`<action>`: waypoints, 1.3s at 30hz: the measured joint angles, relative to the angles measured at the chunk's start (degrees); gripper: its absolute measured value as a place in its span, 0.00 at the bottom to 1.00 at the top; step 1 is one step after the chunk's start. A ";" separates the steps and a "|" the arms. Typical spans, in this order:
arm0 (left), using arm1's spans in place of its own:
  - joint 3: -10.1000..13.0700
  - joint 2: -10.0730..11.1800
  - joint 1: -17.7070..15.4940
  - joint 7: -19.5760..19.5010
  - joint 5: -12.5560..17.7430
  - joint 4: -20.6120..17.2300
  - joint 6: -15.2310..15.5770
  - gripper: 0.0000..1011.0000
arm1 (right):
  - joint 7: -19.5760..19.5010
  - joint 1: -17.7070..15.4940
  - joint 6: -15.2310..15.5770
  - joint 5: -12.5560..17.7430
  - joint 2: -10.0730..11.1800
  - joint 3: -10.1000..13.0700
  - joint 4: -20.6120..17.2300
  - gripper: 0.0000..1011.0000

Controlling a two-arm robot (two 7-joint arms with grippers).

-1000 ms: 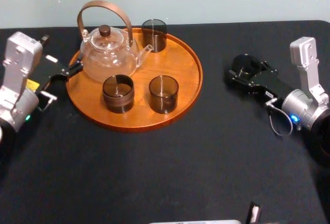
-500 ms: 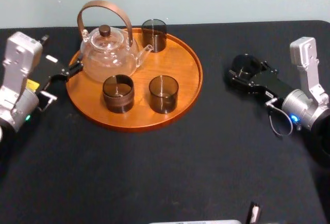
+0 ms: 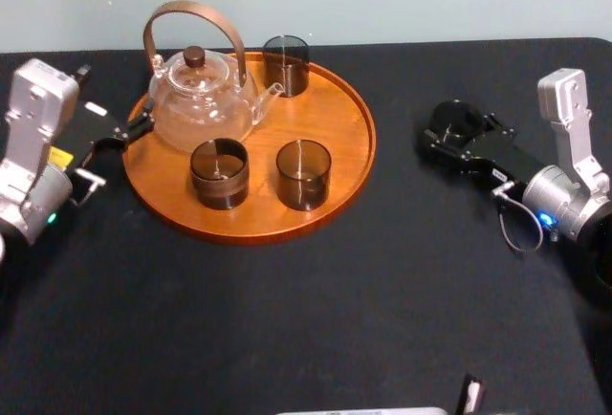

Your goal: Pick up the glass from the table and place it on the tray.

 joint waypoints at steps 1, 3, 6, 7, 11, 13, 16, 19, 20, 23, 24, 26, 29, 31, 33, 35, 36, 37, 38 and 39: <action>0.00 0.00 0.00 0.00 0.00 0.00 0.00 0.99 | 0.00 0.00 0.00 0.00 0.00 0.00 0.00 0.89; 0.00 0.00 0.00 0.00 0.00 0.00 0.00 0.99 | 0.00 0.00 0.00 0.00 0.00 0.00 0.00 0.90; 0.00 0.00 0.00 0.00 0.00 0.00 0.00 0.99 | 0.00 0.00 0.00 0.00 0.00 0.00 0.00 0.90; 0.00 0.00 0.00 0.00 0.00 0.00 0.00 0.99 | 0.00 0.00 0.00 0.00 0.00 0.00 0.00 0.89; 0.01 0.00 0.00 0.00 0.00 0.00 0.00 0.99 | 0.00 0.00 0.00 0.00 0.00 0.00 0.00 0.89; 0.00 0.00 0.00 0.00 0.00 0.00 0.00 0.99 | 0.00 0.00 0.00 0.00 0.00 0.00 0.00 0.89; 0.00 0.00 0.00 0.00 0.00 0.00 0.00 0.99 | 0.00 0.00 0.00 0.00 0.00 0.00 0.00 0.89; 0.00 0.00 0.00 0.00 0.00 0.00 0.00 0.99 | 0.00 0.00 0.00 0.00 0.00 0.00 0.00 0.89; 0.00 0.00 0.00 0.00 0.00 0.00 0.00 0.99 | 0.00 0.00 0.00 0.00 0.00 0.00 0.00 0.90; 0.00 0.00 0.00 0.00 0.00 0.00 0.00 0.99 | -0.21 0.00 0.20 -0.23 0.12 -0.20 -0.16 0.90; 0.00 0.00 0.00 0.00 0.00 0.00 0.00 0.99 | -0.53 0.01 0.54 -0.69 0.29 -0.46 -0.51 0.90; 0.00 0.00 0.00 0.00 0.00 0.00 0.00 0.99 | -2.10 -0.06 1.78 -2.57 0.77 -1.31 -1.86 0.90; 0.00 0.00 0.00 0.00 0.00 0.00 0.00 0.99 | -4.33 -0.19 3.55 -5.38 1.29 -2.43 -3.83 0.90; 0.00 0.00 0.00 0.00 0.00 0.00 0.00 0.99 | -4.95 -0.37 4.17 -6.28 1.47 -2.71 -4.61 0.90; 0.00 0.00 0.00 0.00 0.00 0.00 0.00 0.99 | -5.69 -0.68 4.94 -7.43 1.68 -2.95 -5.66 0.90; 0.00 0.00 0.00 0.00 0.00 0.00 0.00 0.99 | -5.97 -0.89 5.42 -8.15 1.86 -3.08 -6.44 0.90; 0.00 0.00 0.00 0.00 0.00 0.00 0.00 0.99 | -6.11 -1.06 5.76 -8.79 2.01 -3.20 -7.09 0.90; 0.00 0.00 0.00 0.00 0.00 0.00 0.00 0.99 | -6.12 -1.12 5.92 -9.11 2.08 -3.27 -7.40 0.89; 0.00 0.00 0.00 0.00 0.00 0.00 0.00 0.99 | -6.15 -1.21 6.12 -9.45 2.15 -3.37 -7.75 0.89; 0.00 0.00 0.00 0.00 0.00 0.00 0.00 0.99 | -6.16 -1.33 6.46 -10.14 2.26 -3.69 -8.48 0.89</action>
